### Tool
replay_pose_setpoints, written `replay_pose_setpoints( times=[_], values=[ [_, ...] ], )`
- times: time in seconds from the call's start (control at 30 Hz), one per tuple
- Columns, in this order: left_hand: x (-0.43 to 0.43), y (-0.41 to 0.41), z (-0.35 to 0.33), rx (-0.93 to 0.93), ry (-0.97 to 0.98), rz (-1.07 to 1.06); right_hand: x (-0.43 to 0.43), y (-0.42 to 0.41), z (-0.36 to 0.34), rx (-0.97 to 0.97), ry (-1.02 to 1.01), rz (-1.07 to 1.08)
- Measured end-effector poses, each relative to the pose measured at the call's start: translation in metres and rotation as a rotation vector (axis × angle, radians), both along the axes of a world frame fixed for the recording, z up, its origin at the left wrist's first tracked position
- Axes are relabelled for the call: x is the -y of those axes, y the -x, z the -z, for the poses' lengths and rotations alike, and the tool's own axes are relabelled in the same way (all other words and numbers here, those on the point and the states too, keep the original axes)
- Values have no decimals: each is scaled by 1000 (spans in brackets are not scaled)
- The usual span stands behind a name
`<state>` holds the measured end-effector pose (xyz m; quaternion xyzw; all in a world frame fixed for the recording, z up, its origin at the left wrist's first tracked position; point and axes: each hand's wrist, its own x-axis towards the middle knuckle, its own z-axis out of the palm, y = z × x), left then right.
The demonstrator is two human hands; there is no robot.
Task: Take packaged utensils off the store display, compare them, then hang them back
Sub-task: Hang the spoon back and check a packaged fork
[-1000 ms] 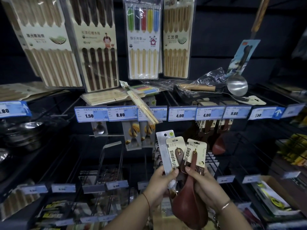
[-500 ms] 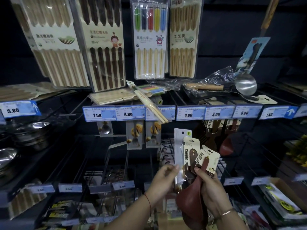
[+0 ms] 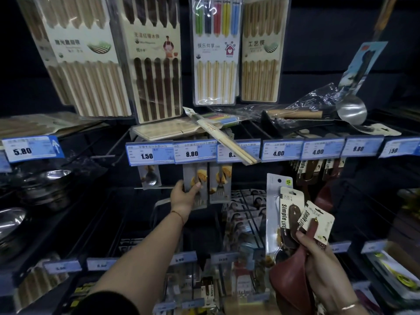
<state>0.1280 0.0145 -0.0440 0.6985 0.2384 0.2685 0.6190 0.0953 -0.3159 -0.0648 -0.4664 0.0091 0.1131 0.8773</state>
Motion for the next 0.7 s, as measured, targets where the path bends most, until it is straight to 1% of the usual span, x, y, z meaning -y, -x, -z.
replay_pose_setpoints(
  times=[0.1, 0.2, 0.27, 0.4, 0.7],
  values=[
    [-2, 9, 2, 85, 60, 93, 1, 3, 1, -7, 9, 2],
    [-1, 20, 0, 97, 6, 114, 0, 3, 2, -19, 24, 8],
    [0, 28, -1, 102, 4, 108, 0, 3, 2, -27, 32, 6],
    [1, 46, -7, 140, 67, 176, 2, 2, 3, -35, 31, -6],
    [-10, 90, -16, 105, 72, 315, 7, 0, 0, -48, -27, -52]
  ],
)
